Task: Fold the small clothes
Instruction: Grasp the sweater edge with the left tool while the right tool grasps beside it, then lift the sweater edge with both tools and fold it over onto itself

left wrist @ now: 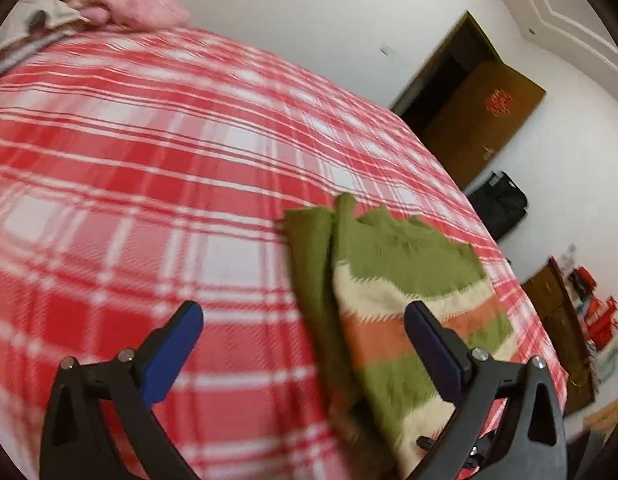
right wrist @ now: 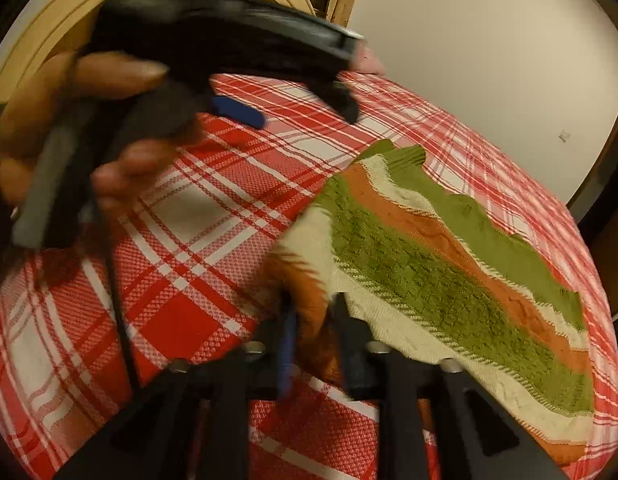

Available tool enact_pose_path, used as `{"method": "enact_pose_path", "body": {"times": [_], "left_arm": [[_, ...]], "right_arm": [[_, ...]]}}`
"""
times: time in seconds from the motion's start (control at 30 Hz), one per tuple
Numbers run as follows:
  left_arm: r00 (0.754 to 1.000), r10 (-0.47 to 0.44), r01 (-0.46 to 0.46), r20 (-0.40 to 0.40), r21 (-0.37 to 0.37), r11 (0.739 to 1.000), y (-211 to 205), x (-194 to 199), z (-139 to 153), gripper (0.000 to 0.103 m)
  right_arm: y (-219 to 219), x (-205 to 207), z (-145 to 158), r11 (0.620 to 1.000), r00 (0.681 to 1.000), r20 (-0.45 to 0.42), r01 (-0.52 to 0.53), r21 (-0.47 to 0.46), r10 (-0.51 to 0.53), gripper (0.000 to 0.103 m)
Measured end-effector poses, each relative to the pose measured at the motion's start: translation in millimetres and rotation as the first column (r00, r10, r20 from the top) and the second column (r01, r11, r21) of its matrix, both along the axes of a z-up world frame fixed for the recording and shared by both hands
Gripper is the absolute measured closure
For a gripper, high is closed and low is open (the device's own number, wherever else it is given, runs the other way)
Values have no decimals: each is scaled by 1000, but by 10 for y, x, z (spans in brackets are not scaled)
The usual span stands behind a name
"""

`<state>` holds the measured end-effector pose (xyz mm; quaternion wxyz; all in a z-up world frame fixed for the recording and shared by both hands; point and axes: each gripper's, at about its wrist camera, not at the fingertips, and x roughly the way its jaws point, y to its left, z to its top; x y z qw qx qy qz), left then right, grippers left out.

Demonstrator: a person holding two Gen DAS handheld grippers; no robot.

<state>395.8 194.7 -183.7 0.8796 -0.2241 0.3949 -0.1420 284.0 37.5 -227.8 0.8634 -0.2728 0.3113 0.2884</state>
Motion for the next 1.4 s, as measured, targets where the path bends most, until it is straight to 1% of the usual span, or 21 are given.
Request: {"method": "enact_pose_path", "body": {"times": [0.03, 0.1, 0.23, 0.3, 0.33, 0.37, 0.4, 0.43, 0.47, 0.5, 0.57, 0.63, 0.67, 0.77, 0.8, 0.97, 1.17, 1.4], "left_arm": [[1000, -3, 3, -9, -7, 1000, -22, 109, -28, 2], [1000, -20, 20, -14, -15, 1000, -63, 267, -68, 2], [999, -43, 42, -28, -32, 999, -150, 447, -168, 2], [998, -57, 57, -37, -18, 998, -207, 450, -212, 3], [998, -60, 60, -22, 2, 998, -246, 444, -211, 3], [997, -69, 69, -18, 5, 998, -251, 456, -203, 7], [997, -80, 80, -14, -1, 997, -245, 459, -191, 14], [995, -104, 103, -14, -15, 995, -256, 476, -196, 33], [992, -123, 122, -29, -25, 992, -258, 502, -217, 50], [991, -127, 125, -47, -31, 992, -254, 515, -247, 55], [992, -117, 116, -51, -28, 993, -238, 550, -264, 76], [990, -132, 129, -46, -62, 990, -217, 546, -248, 87], [991, -130, 128, -35, -64, 990, -213, 539, -224, 89], [991, -132, 133, 12, -46, 990, -258, 474, -107, 90], [991, -131, 132, 18, -51, 990, -271, 469, -78, 90], [990, -128, 133, 52, -120, 984, -300, 462, 104, 90], [987, -137, 148, 86, -135, 980, -536, 505, 319, 90], [976, -160, 185, 150, -169, 968, -866, 599, 559, 91]], "right_arm": [[8, -2, -3, 1000, 1000, 3, -5, 2, 5, 57], [27, 8, -12, 1000, 1000, 6, -17, 0, 17, 57], [72, 29, -18, 999, 999, 23, -38, -15, 38, 57], [76, 55, -27, 999, 999, 1, -51, -12, 51, 72], [73, 65, -33, 999, 999, 0, -50, -17, 50, 79], [67, 73, -31, 999, 999, 4, -49, -19, 49, 85], [49, 88, -21, 999, 999, 2, -44, -16, 44, 87], [28, 103, -4, 999, 999, -5, -42, -7, 42, 89], [-6, 118, 20, 999, 999, -11, -38, 3, 38, 90], [-32, 121, 37, 999, 999, -12, -36, 7, 36, 90], [-107, 140, 88, 999, 1000, -8, -27, 17, 27, 91], [-212, 191, 158, 999, 1000, -19, -6, 39, 6, 91], [-262, 226, 186, 999, 1000, -29, 5, 51, -3, 91], [-420, 278, 282, 996, 999, -36, 32, 84, -29, 92], [-474, 280, 315, 995, 999, -37, 35, 96, -32, 92], [-679, 250, 432, 989, 998, -17, 54, 139, -52, 93], [-922, 275, 581, 976, 996, -3, 92, 195, -94, 93], [-1356, 357, 712, 946, 986, -28, 164, 279, -162, 94]]}}
